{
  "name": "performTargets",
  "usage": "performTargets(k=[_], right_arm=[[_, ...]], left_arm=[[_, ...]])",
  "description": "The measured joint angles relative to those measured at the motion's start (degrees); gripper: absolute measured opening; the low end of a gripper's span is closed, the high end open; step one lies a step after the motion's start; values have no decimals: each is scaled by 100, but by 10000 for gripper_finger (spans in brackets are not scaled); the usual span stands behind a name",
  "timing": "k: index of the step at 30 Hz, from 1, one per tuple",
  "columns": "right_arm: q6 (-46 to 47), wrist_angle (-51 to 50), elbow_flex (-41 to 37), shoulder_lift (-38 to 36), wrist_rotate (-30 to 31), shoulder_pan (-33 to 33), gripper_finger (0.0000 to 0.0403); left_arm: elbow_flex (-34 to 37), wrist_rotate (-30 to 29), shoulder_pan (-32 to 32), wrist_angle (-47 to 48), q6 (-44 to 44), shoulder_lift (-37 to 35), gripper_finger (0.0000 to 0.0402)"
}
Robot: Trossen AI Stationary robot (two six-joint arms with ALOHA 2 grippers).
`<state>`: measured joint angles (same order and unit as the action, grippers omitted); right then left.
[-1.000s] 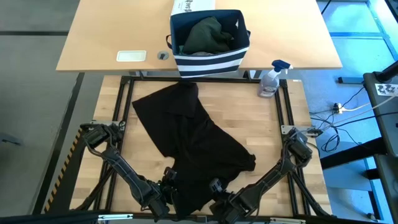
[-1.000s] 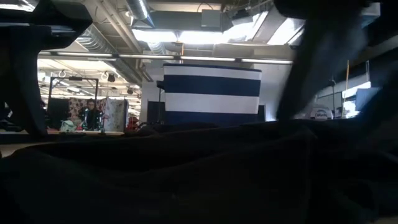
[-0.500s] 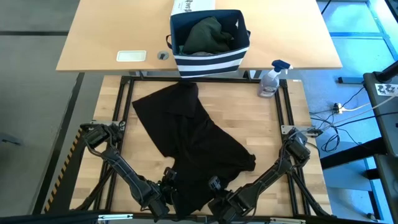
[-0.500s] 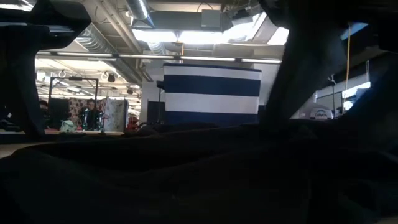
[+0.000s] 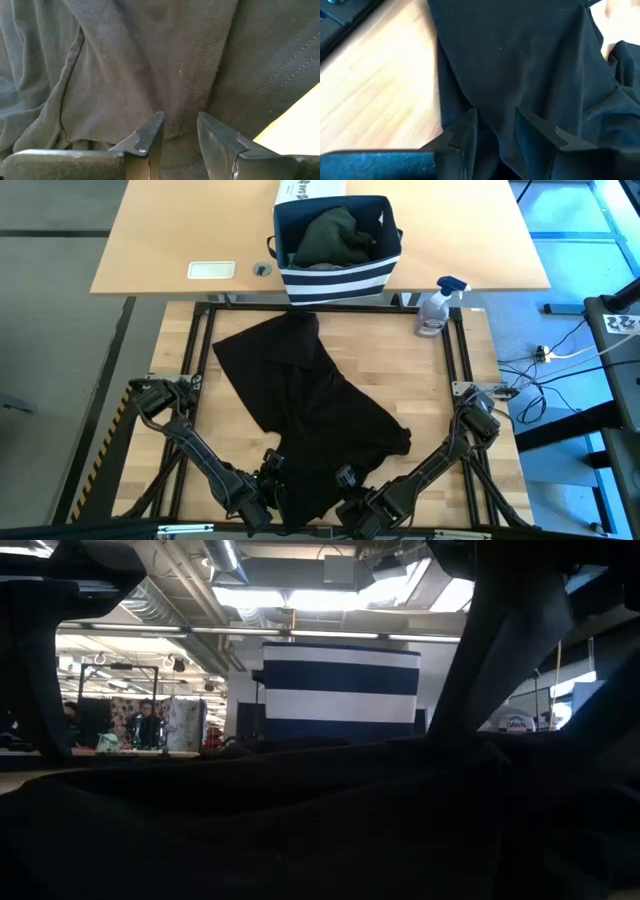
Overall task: Fold Laundry from Bin
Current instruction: Fold the black shirt
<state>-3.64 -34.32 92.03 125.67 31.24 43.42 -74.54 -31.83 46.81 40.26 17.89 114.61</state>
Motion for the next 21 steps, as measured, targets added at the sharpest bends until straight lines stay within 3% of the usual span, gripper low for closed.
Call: performTargets(k=[8,21], right_arm=[[-104,148,-332,0,-79,4,106],[-6,485,-374,0,265,4,104]], left_arm=[[0,0,-2,1,0,0,113],[0,-2,-2,3,-2,0,113]])
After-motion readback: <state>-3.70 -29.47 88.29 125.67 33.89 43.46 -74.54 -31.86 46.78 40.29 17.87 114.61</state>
